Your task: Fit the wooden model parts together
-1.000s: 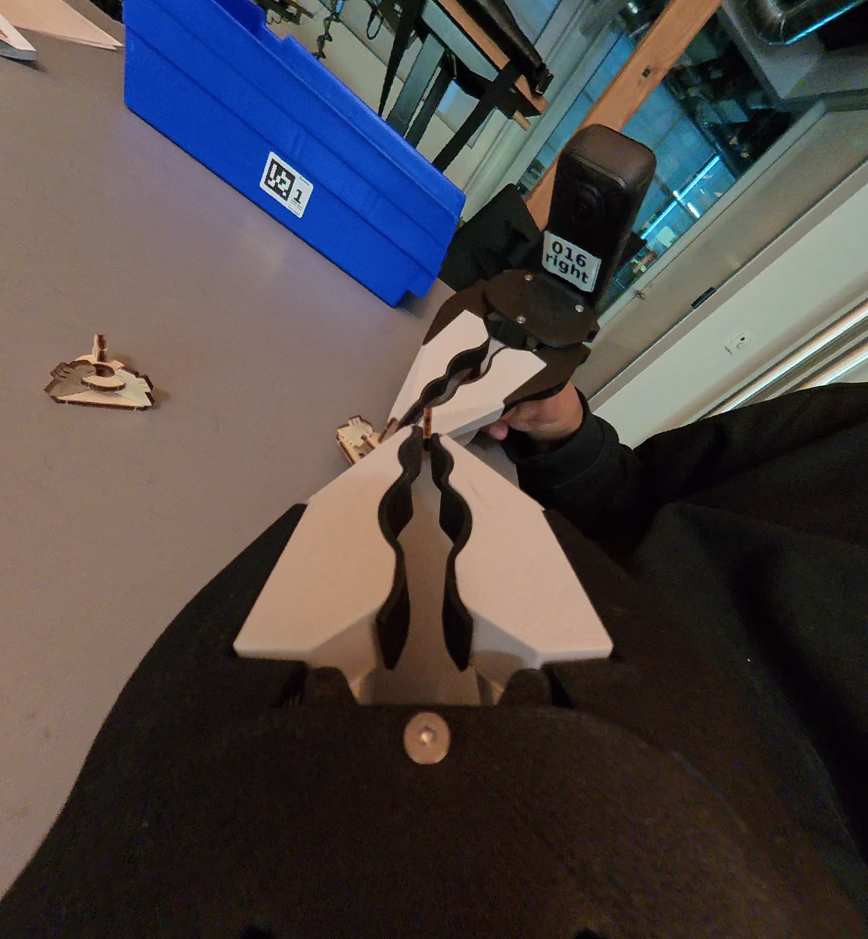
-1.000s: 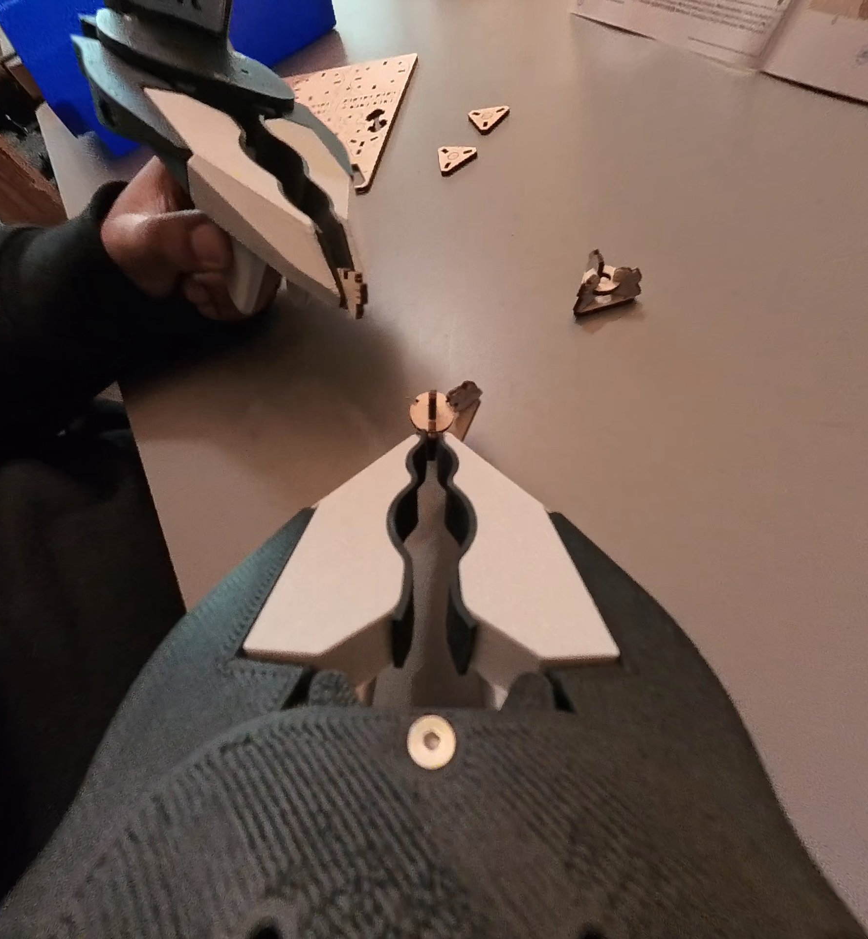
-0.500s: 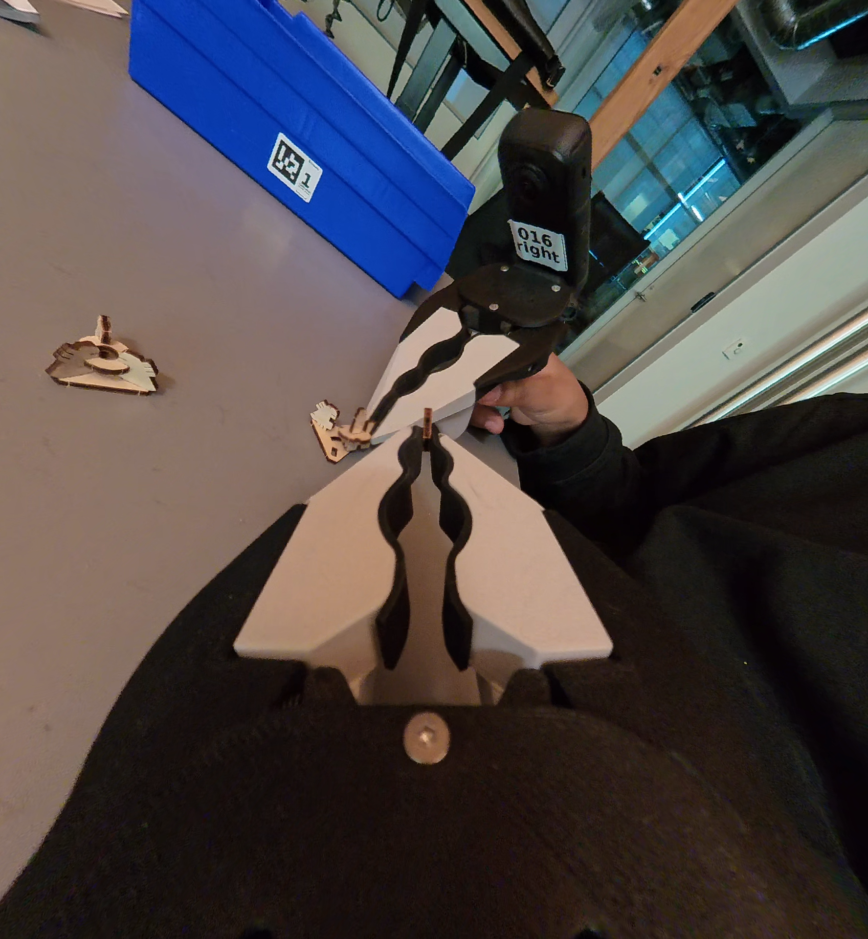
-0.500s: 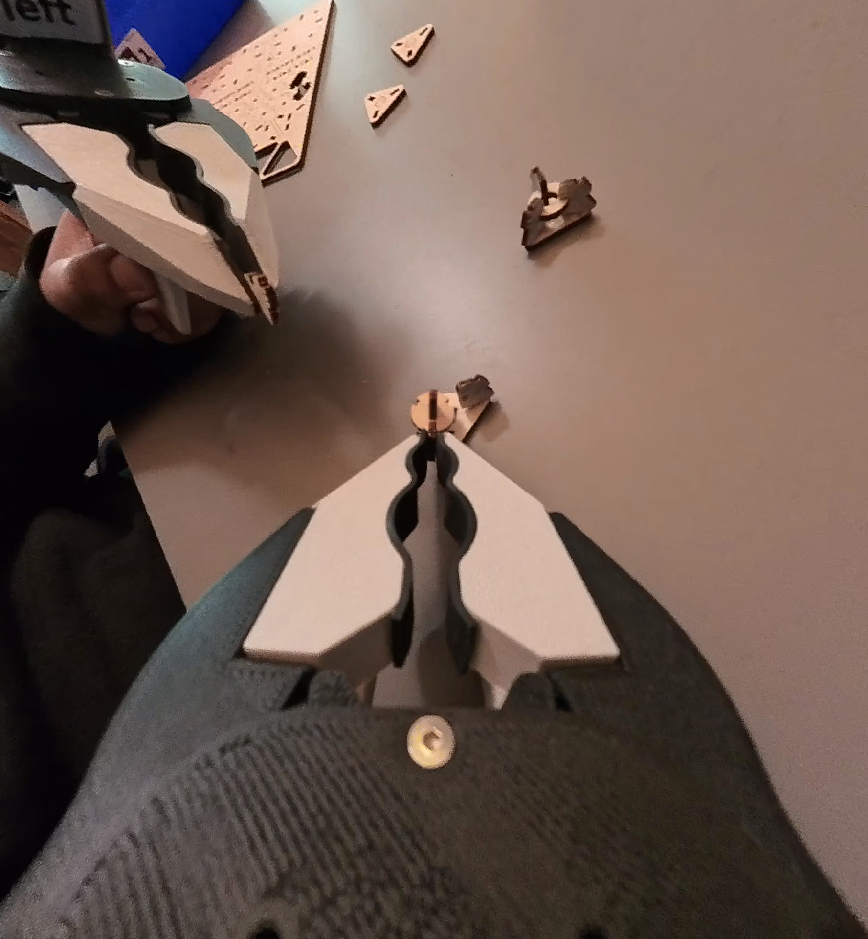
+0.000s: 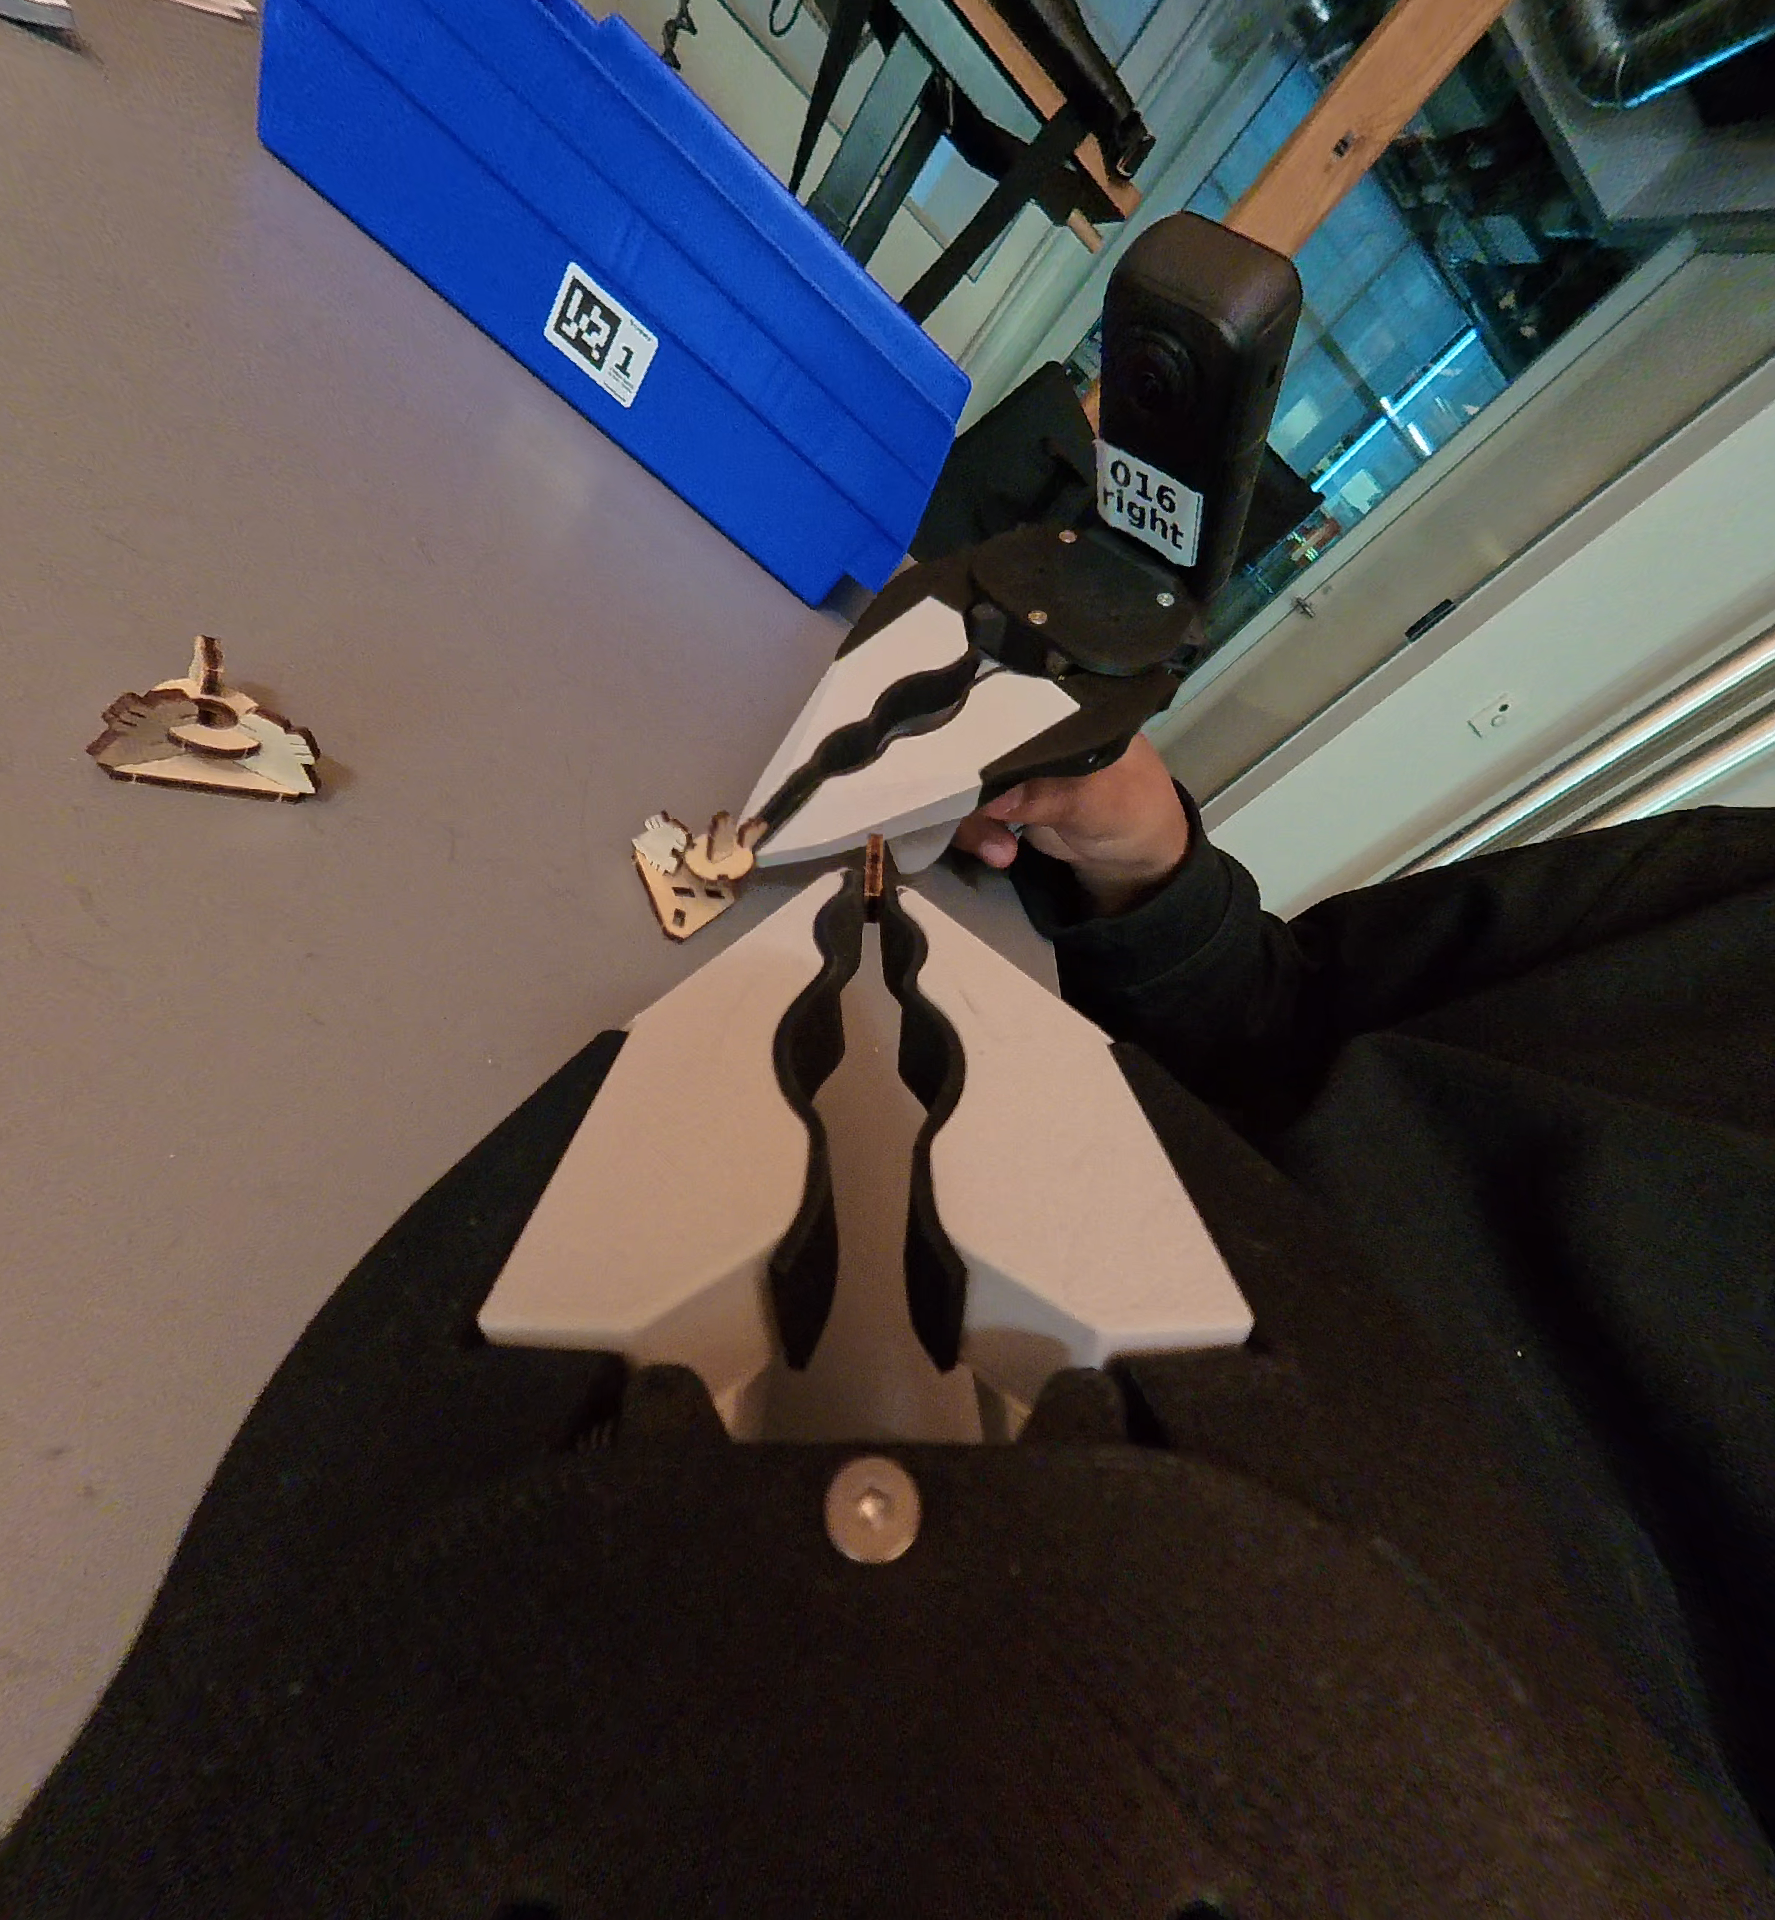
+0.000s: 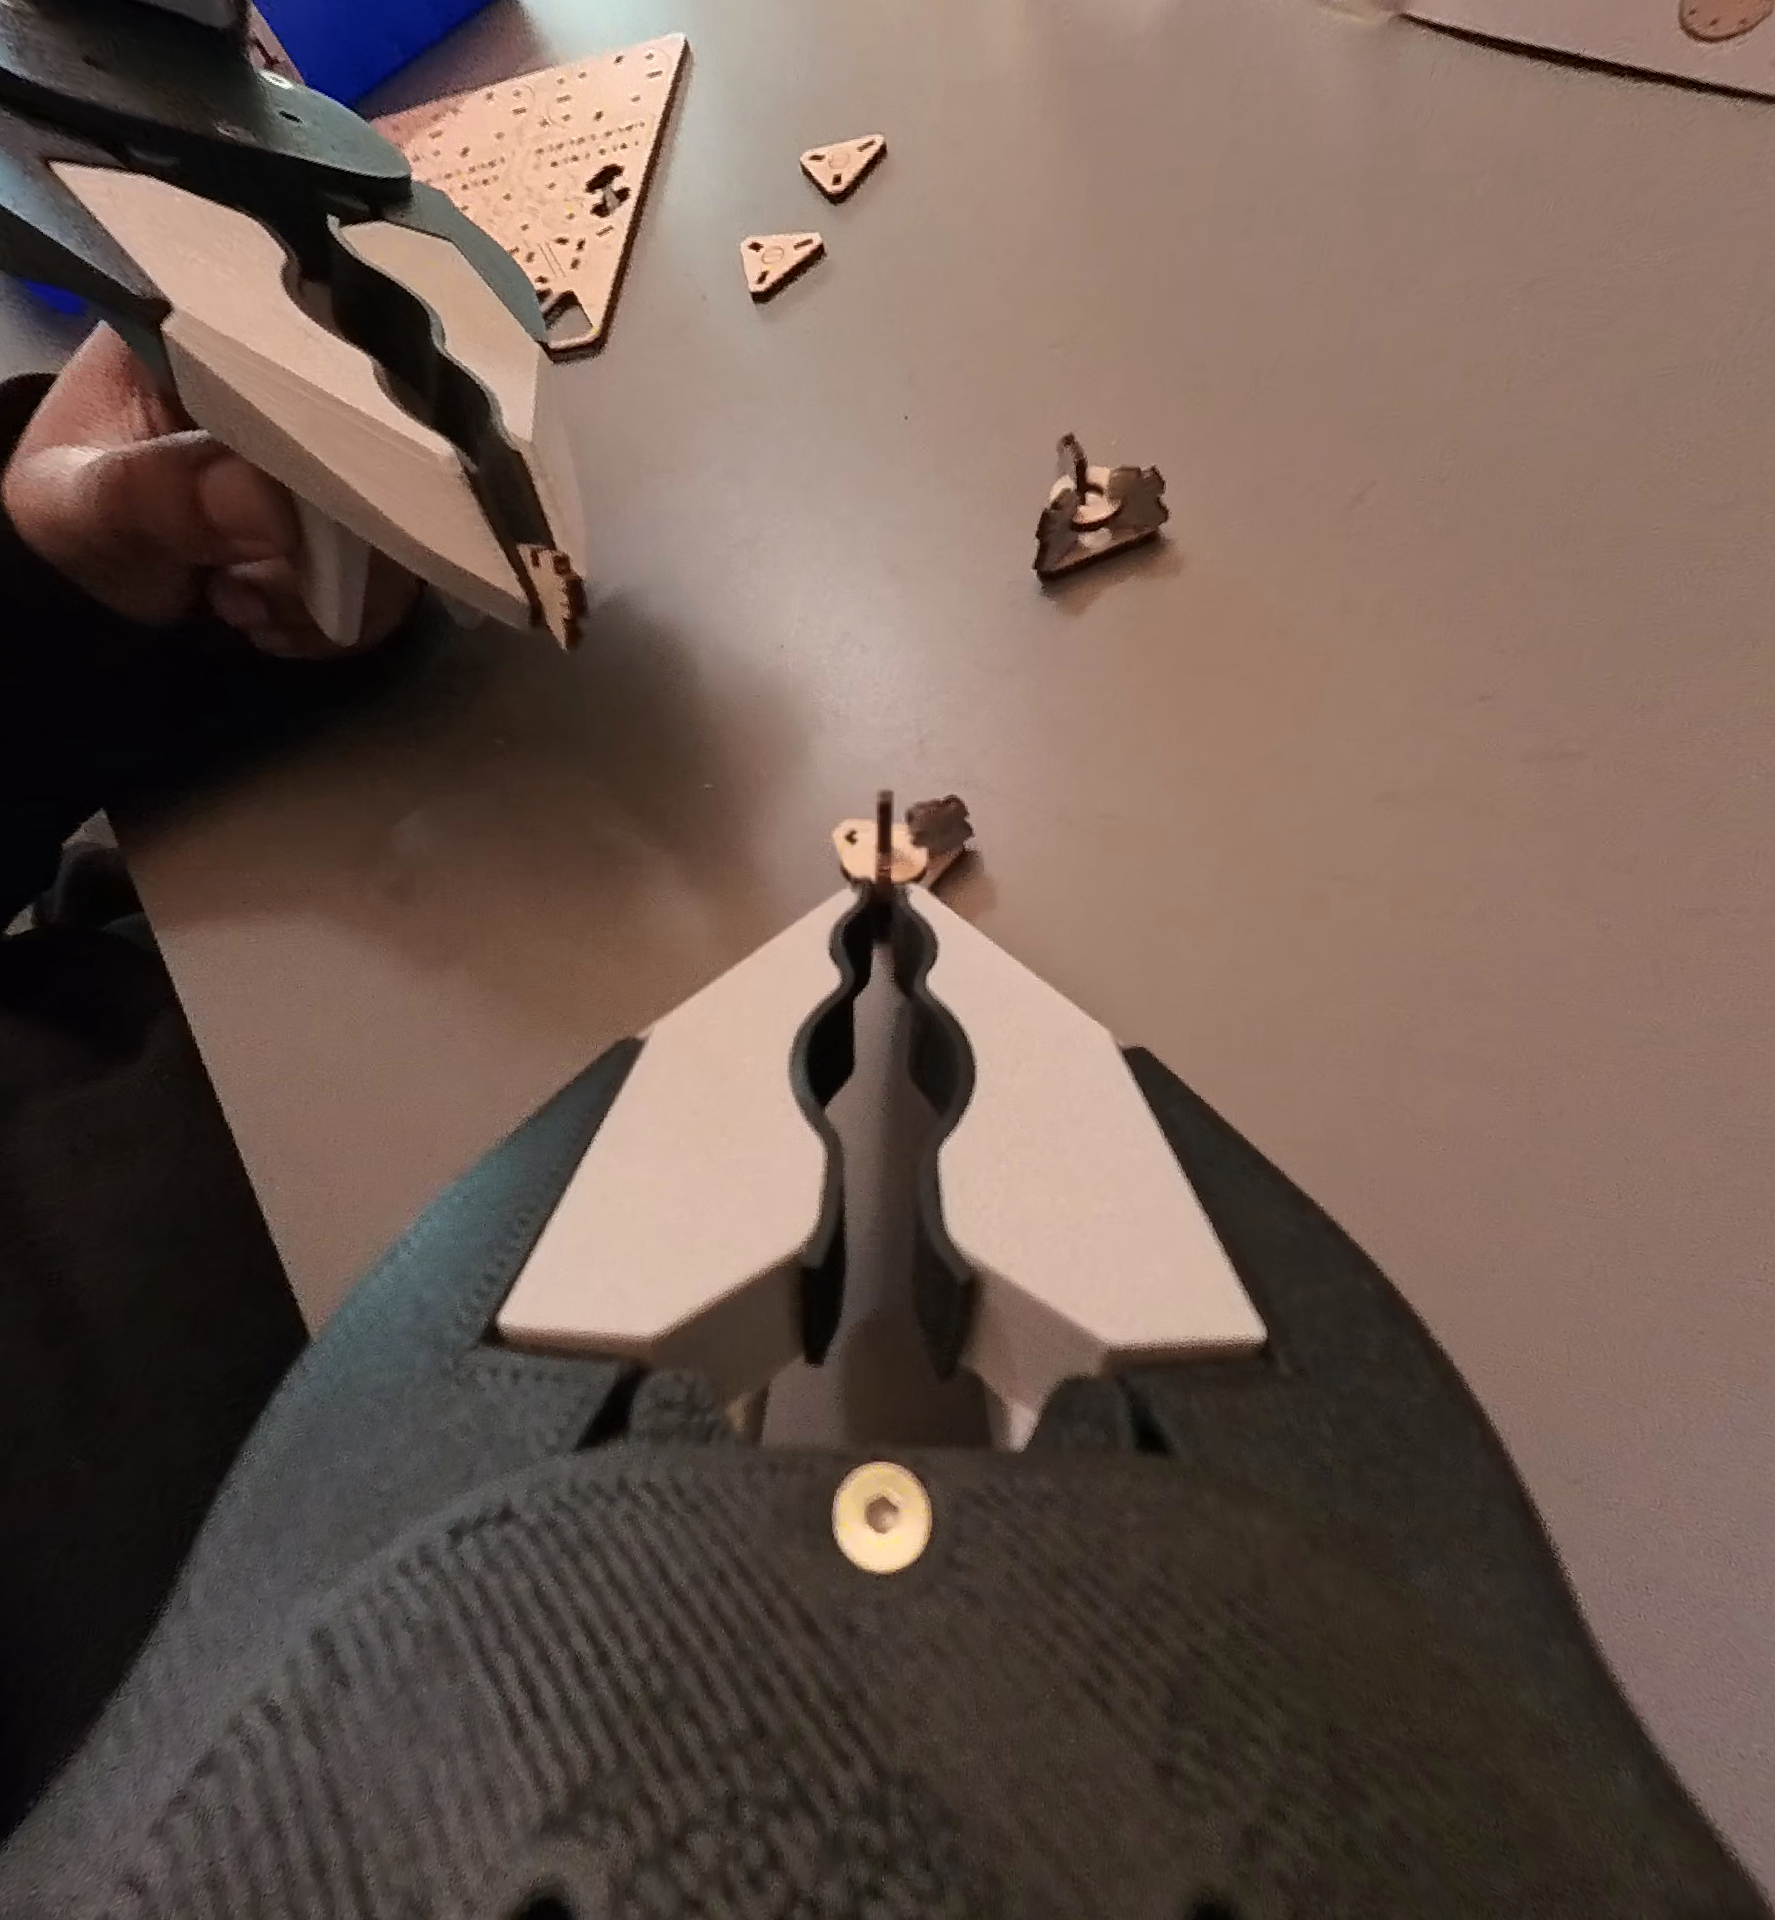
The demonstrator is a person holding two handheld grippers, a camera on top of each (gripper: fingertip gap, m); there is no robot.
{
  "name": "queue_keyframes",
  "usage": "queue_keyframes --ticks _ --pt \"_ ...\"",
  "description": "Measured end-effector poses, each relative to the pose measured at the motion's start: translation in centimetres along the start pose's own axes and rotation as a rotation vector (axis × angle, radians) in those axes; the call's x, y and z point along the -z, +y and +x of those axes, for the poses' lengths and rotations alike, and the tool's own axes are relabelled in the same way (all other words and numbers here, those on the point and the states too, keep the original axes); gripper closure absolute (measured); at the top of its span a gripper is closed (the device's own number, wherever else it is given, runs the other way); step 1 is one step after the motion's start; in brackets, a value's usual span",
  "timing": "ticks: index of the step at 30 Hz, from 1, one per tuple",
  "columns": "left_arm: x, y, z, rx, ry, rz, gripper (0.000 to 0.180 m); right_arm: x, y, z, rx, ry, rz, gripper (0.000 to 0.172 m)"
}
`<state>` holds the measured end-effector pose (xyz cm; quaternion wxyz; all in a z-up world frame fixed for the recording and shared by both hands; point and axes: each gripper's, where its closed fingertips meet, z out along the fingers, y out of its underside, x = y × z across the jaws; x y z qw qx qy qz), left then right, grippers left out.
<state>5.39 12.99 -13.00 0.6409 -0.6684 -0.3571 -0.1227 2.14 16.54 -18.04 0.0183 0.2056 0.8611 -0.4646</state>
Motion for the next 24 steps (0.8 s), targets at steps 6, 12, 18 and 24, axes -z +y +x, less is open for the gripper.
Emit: queue_keyframes --ticks 6,12,18,24 --pt "0.0 0.0 0.1 0.0 0.004 0.001 0.18 0.8 0.7 -0.8 0.043 -0.097 -0.022 0.171" --pt "-0.2 0.3 0.1 -0.042 -0.039 -0.022 0.18 1.2 0.2 -1.4 0.266 -0.028 0.033 0.171" --pt "-1.0 2.7 -0.5 -0.091 -0.191 -0.149 0.18 1.6 -1.3 -1.5 0.309 0.044 0.132 0.171" --pt "-0.9 4.5 -2.4 0.022 -0.316 -0.241 0.18 1.6 -1.8 -3.5 0.196 -0.072 0.173 0.171"
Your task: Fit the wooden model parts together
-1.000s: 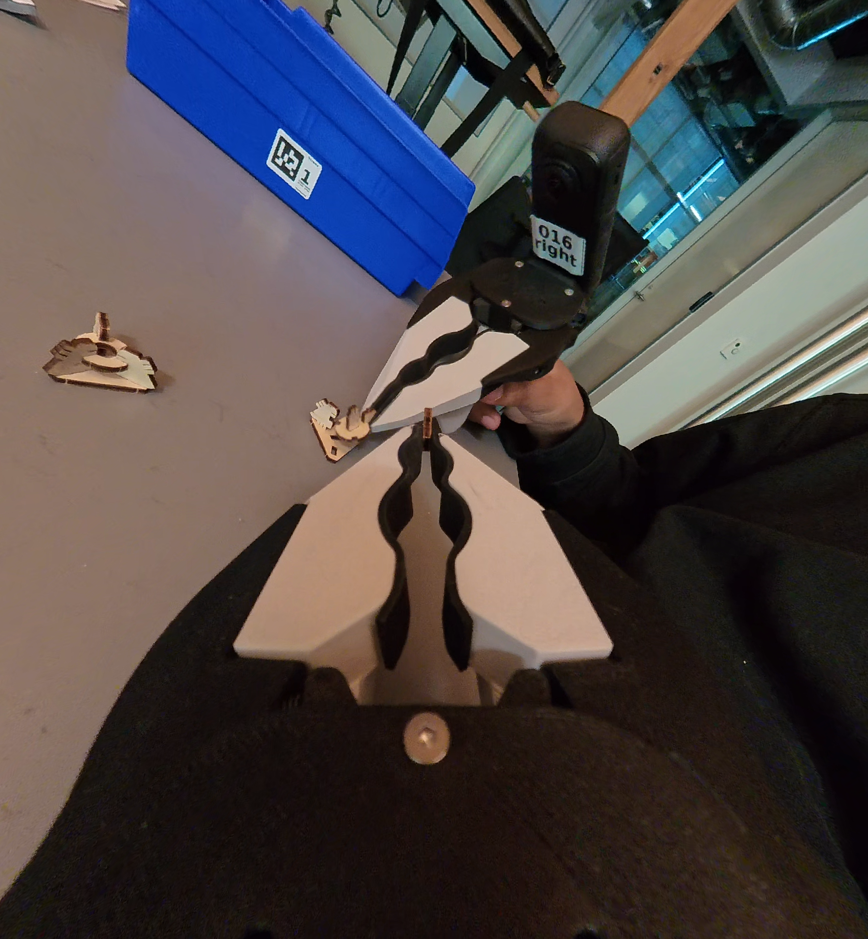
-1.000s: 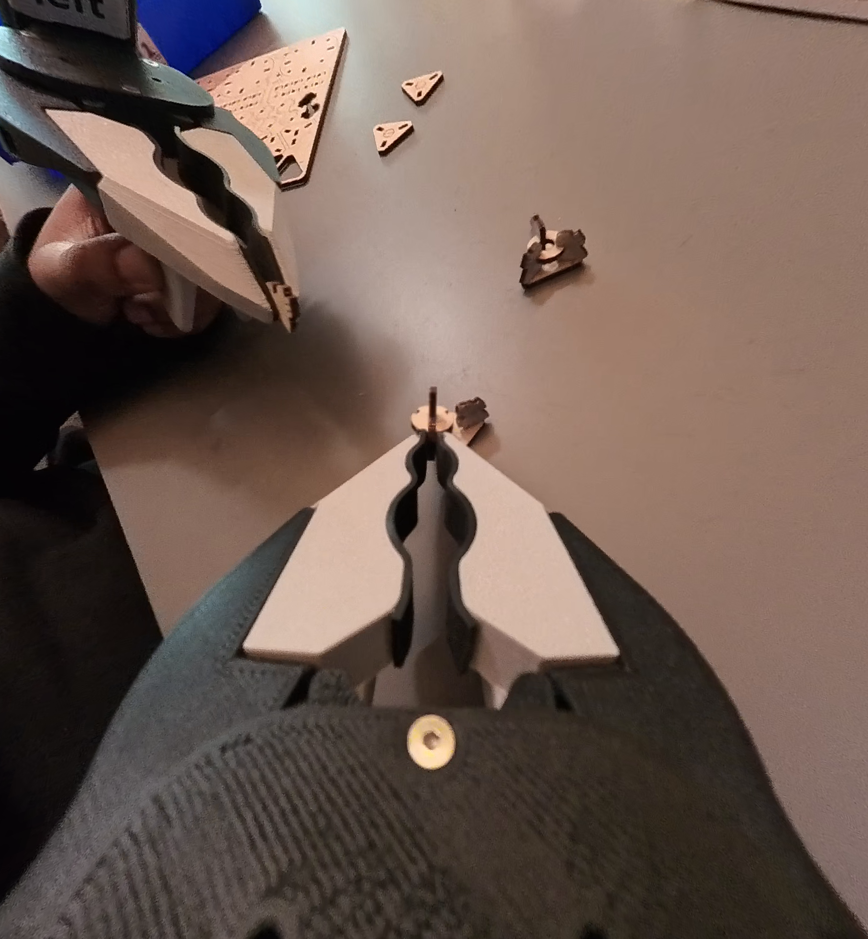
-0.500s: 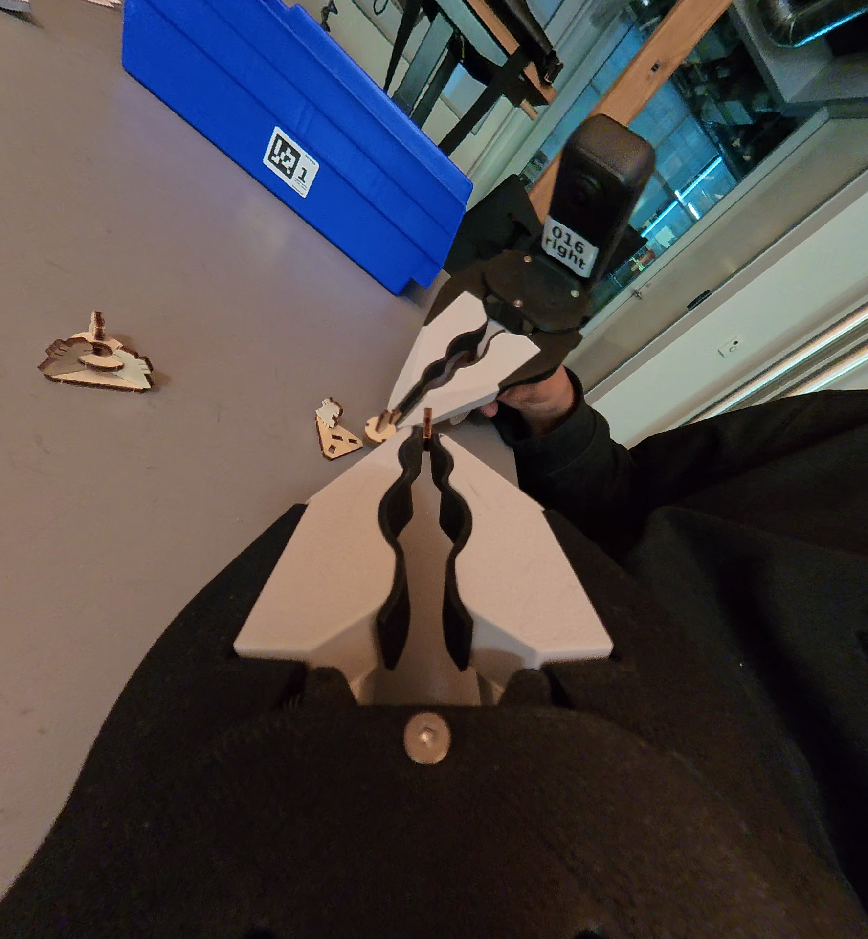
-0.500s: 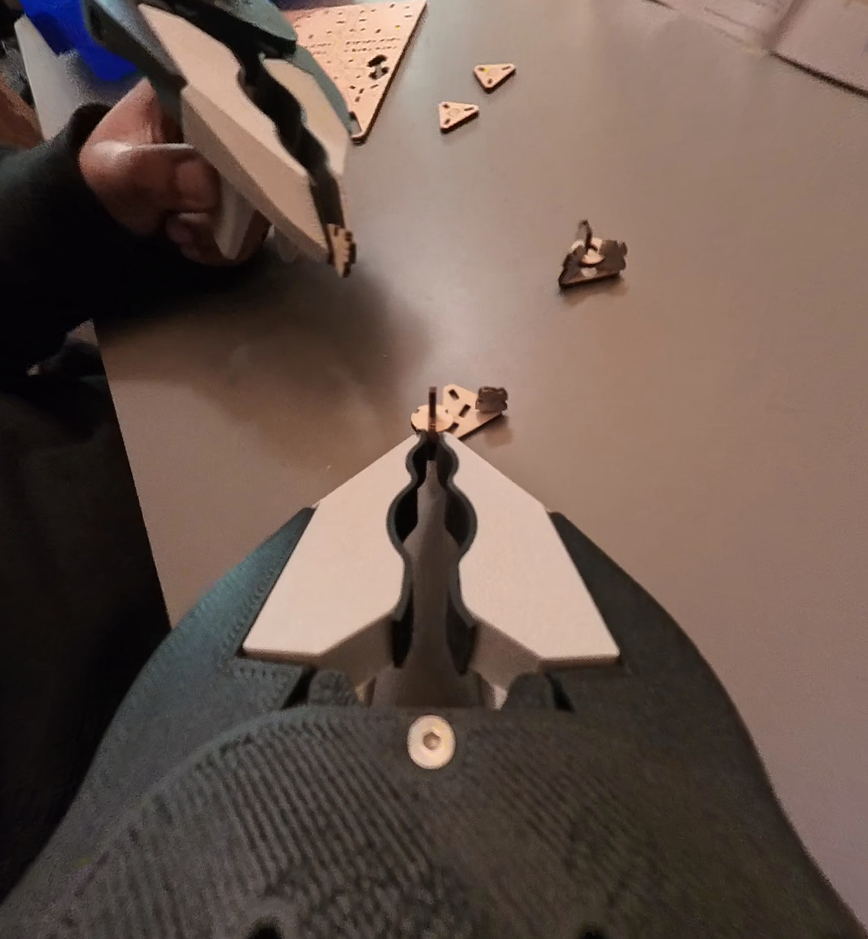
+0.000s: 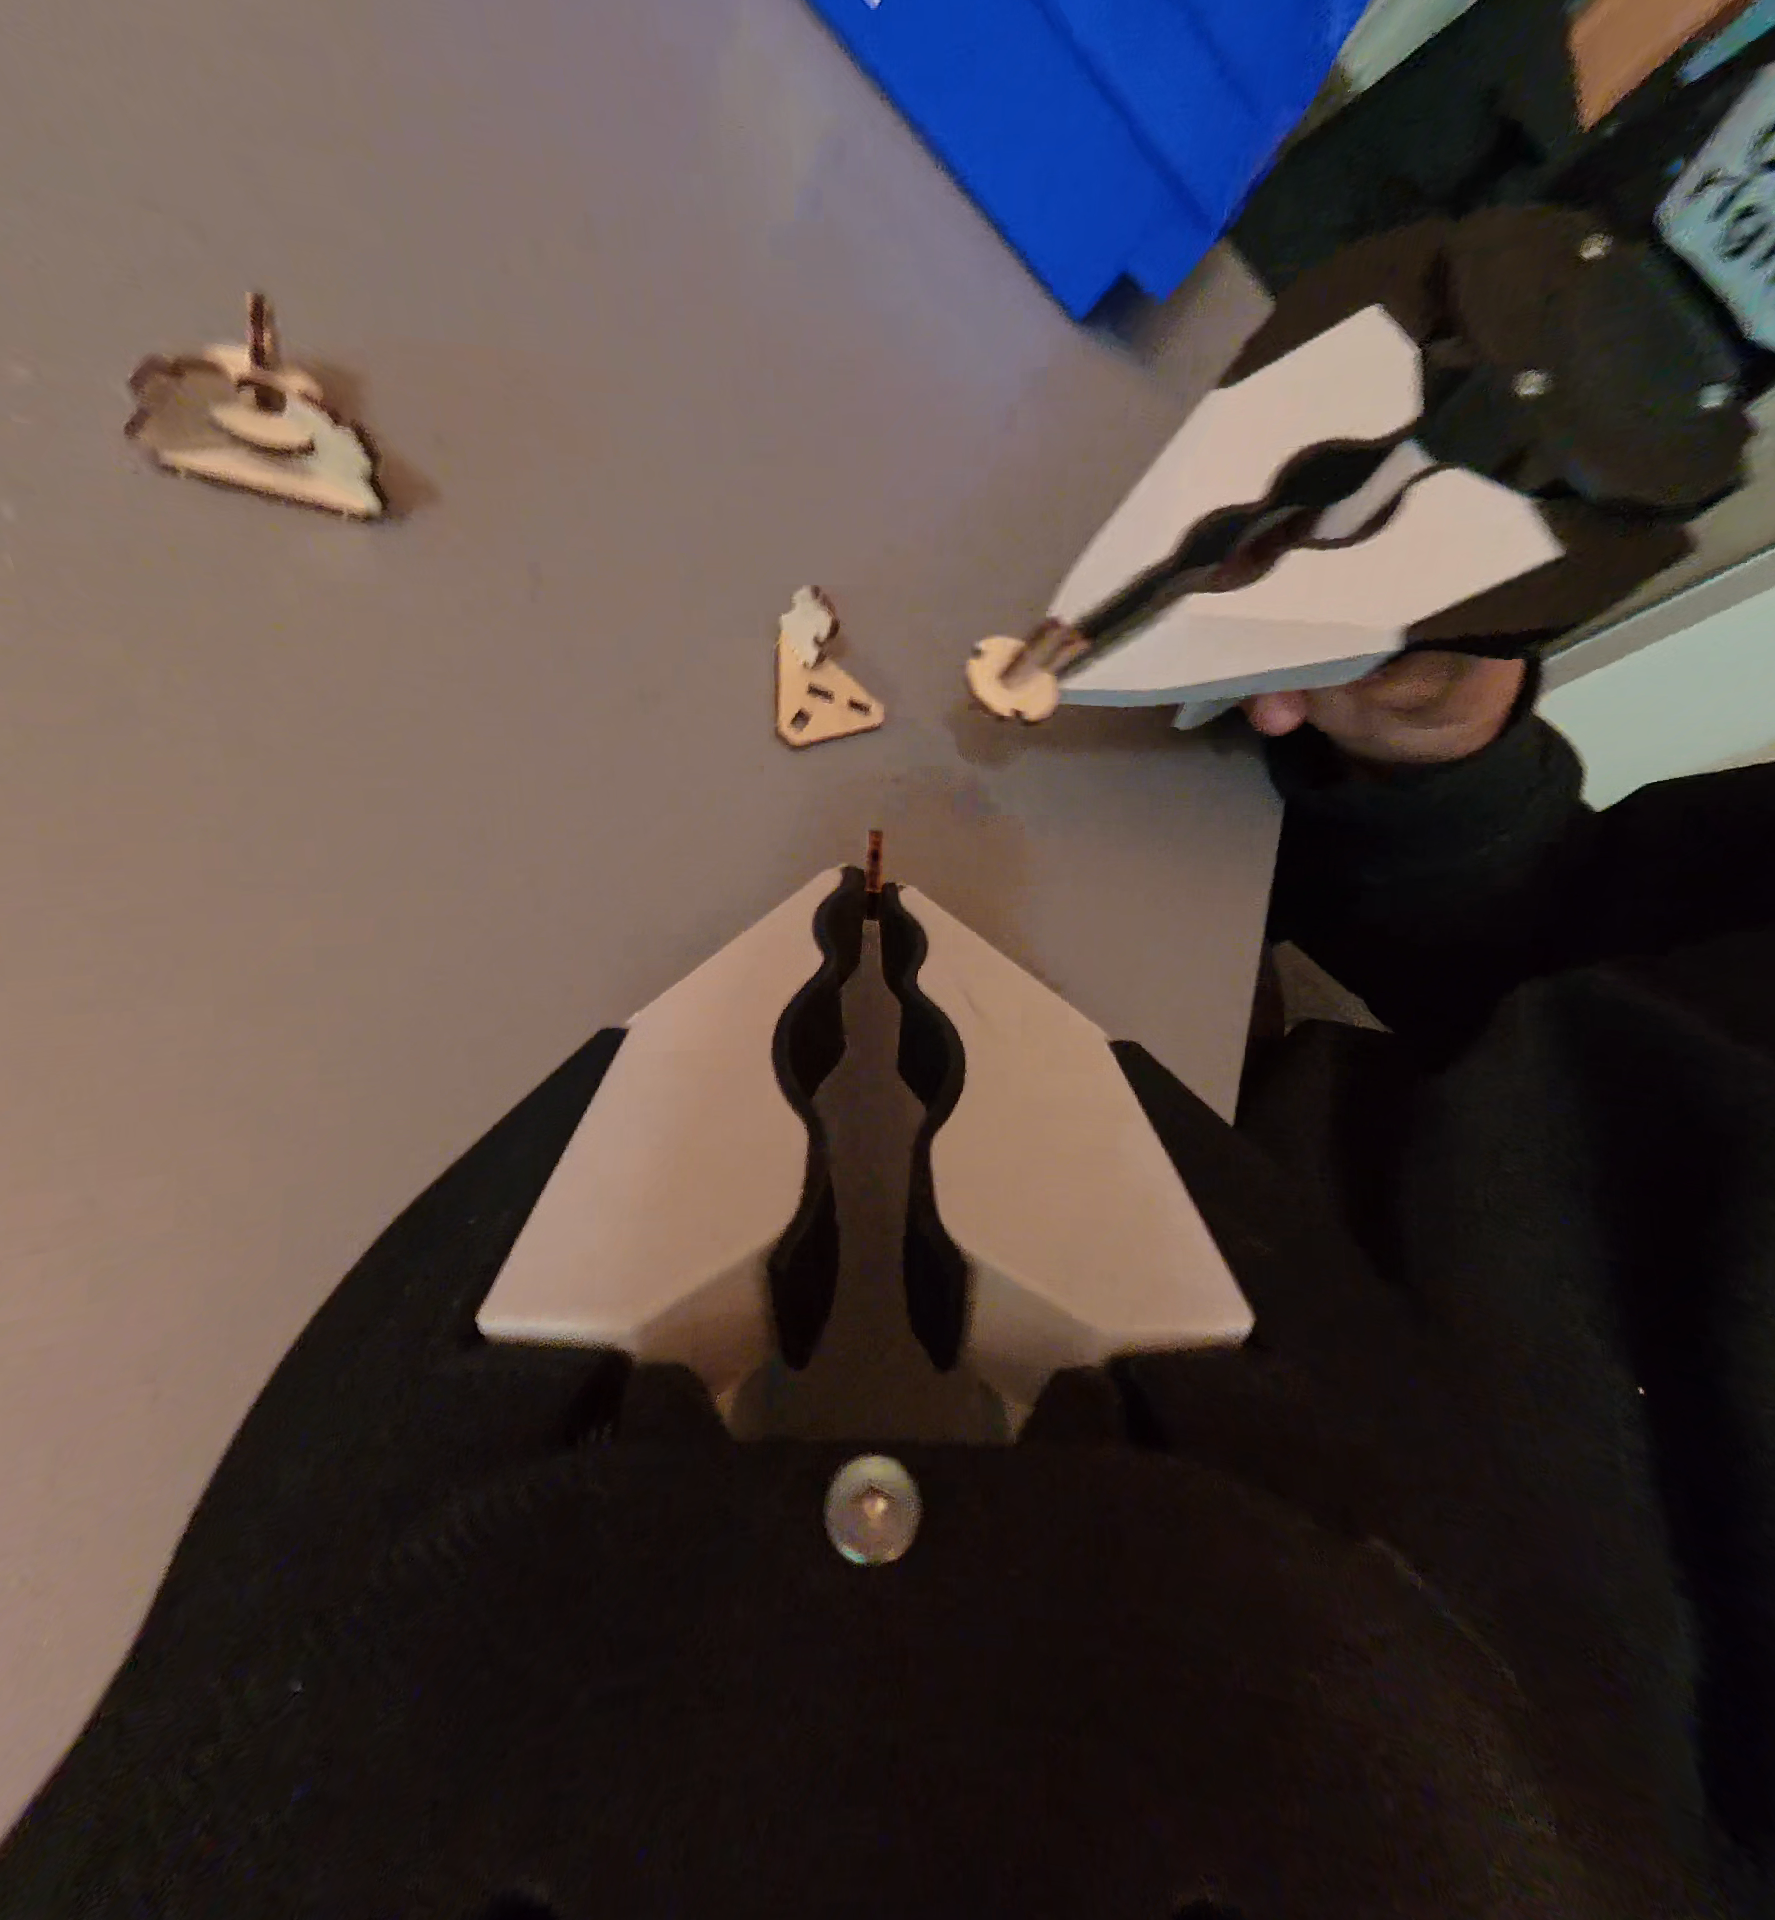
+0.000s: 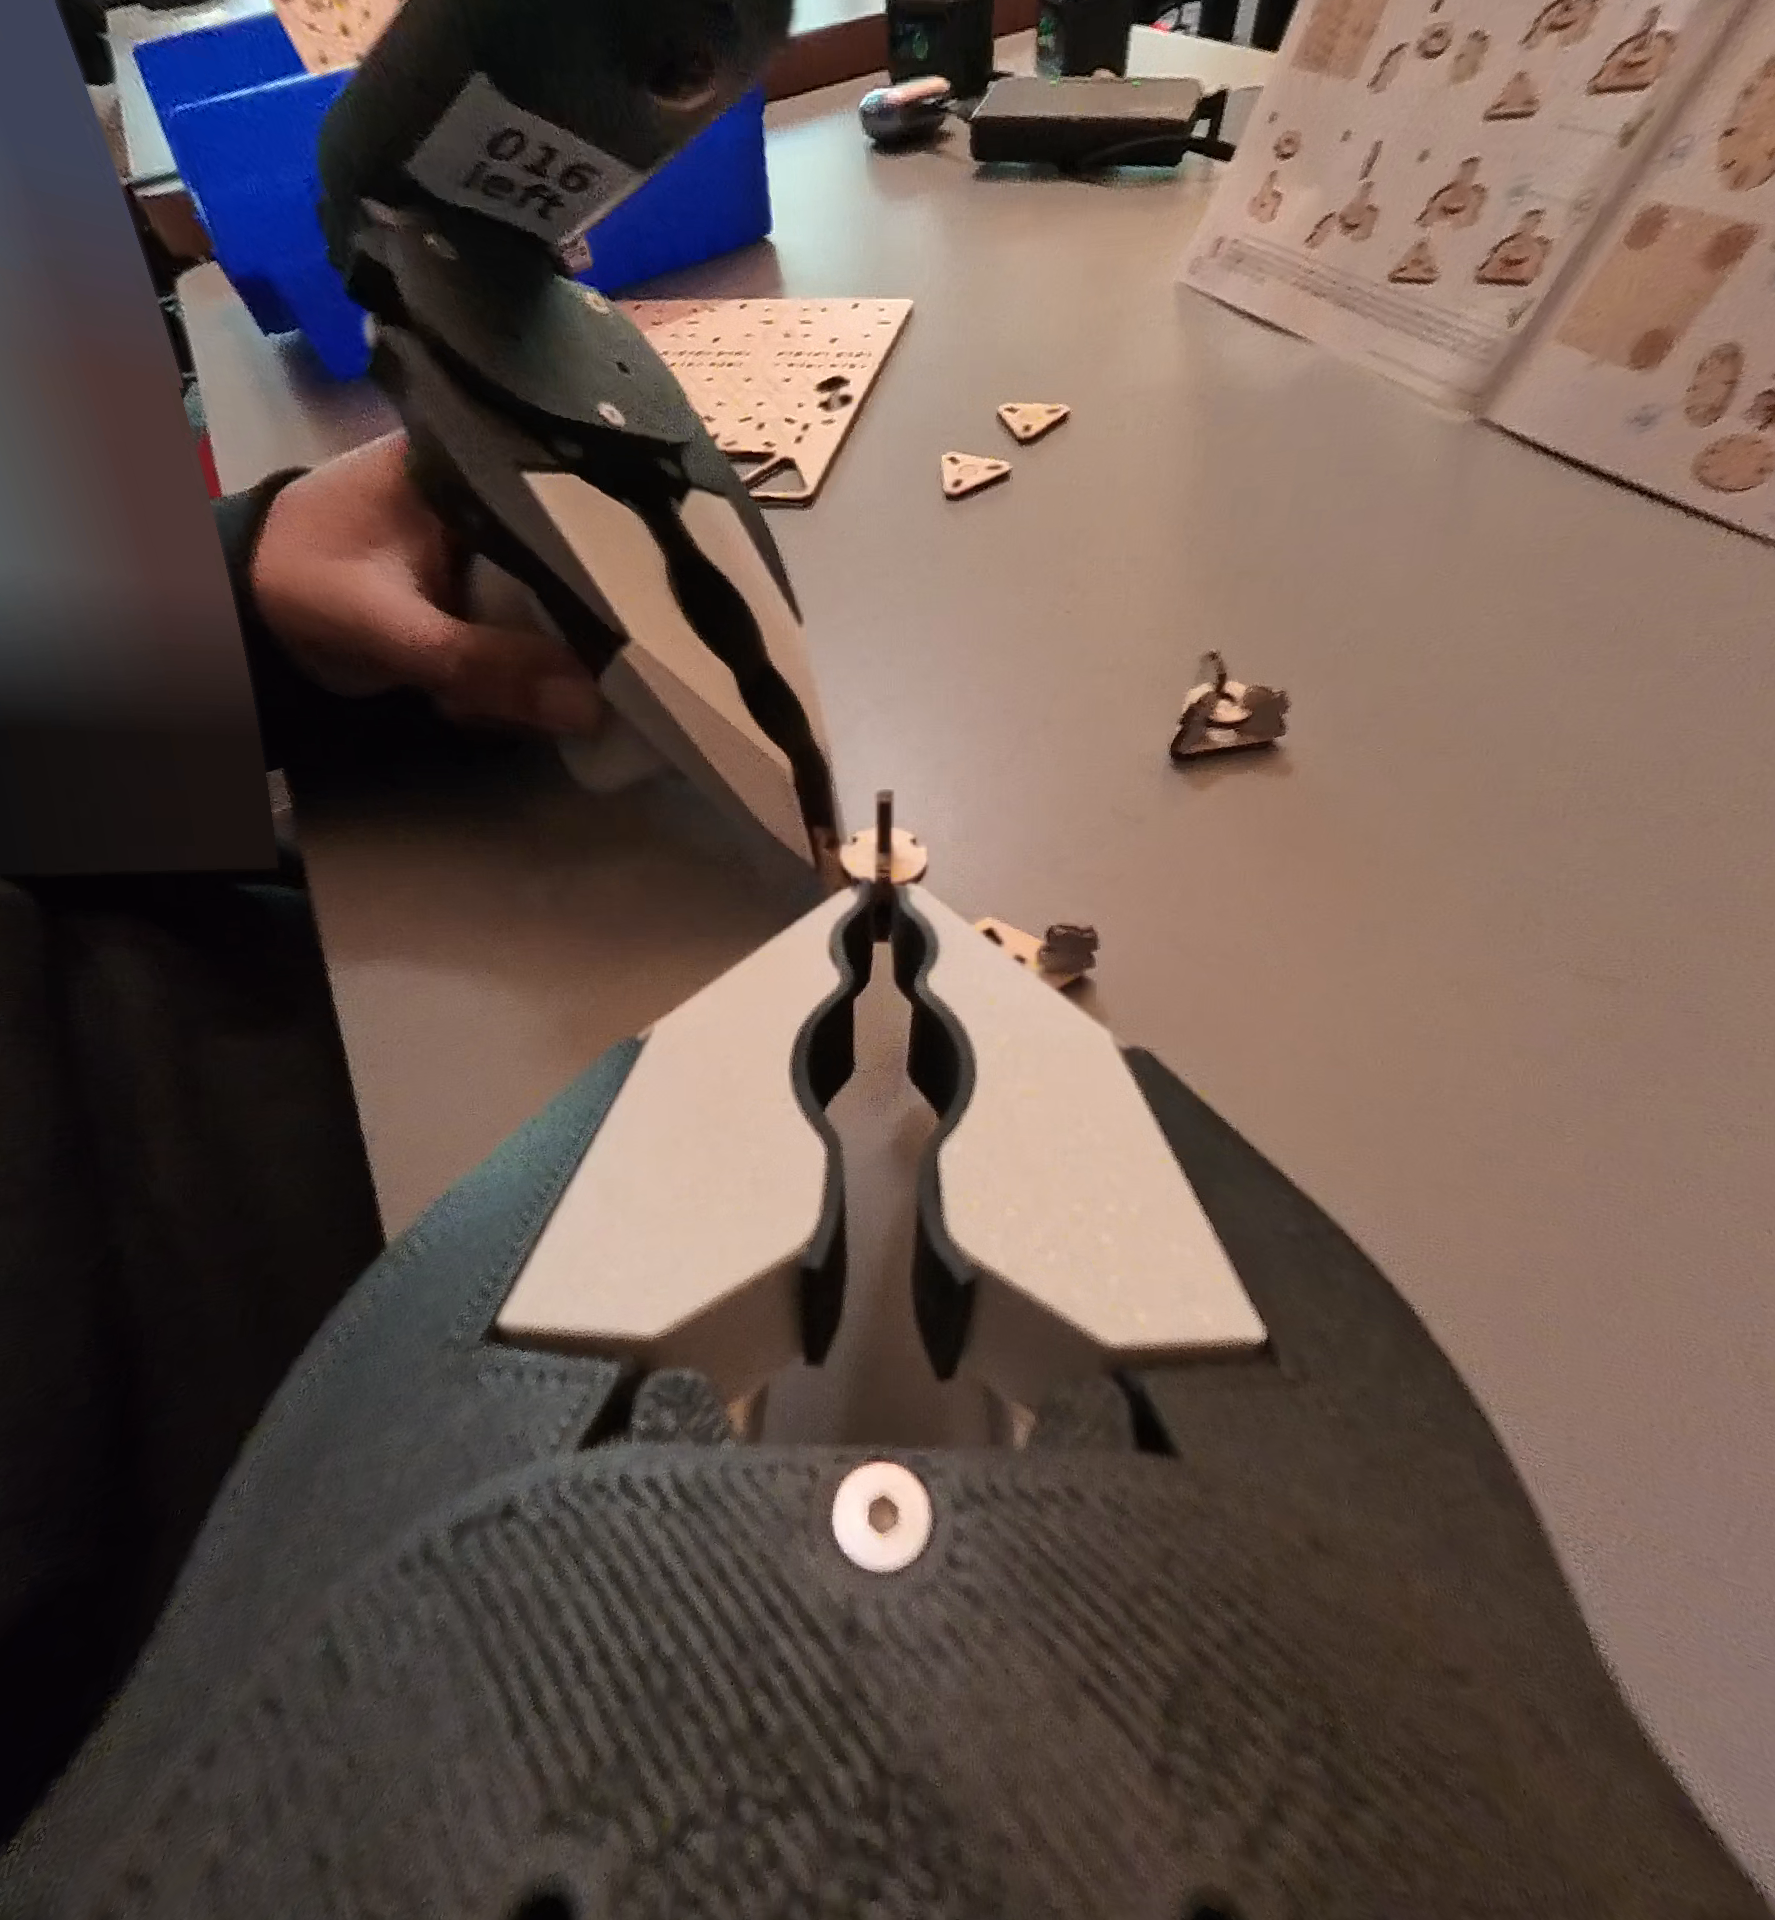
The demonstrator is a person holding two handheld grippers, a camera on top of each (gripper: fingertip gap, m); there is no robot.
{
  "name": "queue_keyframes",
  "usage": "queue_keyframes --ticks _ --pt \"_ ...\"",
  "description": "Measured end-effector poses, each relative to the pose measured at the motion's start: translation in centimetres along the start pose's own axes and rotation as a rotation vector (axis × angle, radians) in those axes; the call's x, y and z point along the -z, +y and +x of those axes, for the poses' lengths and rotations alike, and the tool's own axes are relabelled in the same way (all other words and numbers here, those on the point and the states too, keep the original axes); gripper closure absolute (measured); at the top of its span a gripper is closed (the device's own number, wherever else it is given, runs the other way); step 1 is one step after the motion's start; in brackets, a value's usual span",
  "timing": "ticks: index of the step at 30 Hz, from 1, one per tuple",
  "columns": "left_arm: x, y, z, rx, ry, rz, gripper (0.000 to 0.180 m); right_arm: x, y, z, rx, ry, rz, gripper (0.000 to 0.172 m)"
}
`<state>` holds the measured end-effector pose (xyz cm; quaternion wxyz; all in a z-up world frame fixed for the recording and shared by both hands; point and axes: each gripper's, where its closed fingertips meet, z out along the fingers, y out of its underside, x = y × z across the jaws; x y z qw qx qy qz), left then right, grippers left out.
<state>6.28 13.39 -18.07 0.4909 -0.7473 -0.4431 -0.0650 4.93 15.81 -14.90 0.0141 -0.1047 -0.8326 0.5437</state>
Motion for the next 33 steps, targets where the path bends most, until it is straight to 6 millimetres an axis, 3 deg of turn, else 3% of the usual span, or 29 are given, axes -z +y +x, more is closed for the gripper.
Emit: queue_keyframes --ticks 8,15,33 --pt "0.0 1.2 -0.5 0.068 -0.037 -0.12 0.18 -1.8 2.1 -0.3 0.156 0.138 -0.162 0.171" --pt "0.1 1.5 0.3 0.045 -0.048 -0.207 0.18 -2.6 1.2 -1.4 0.206 0.11 -0.123 0.17" --pt "0.5 1.4 0.5 0.004 -0.107 -0.174 0.18 -3.3 2.9 -2.2 0.278 0.097 -0.234 0.17"
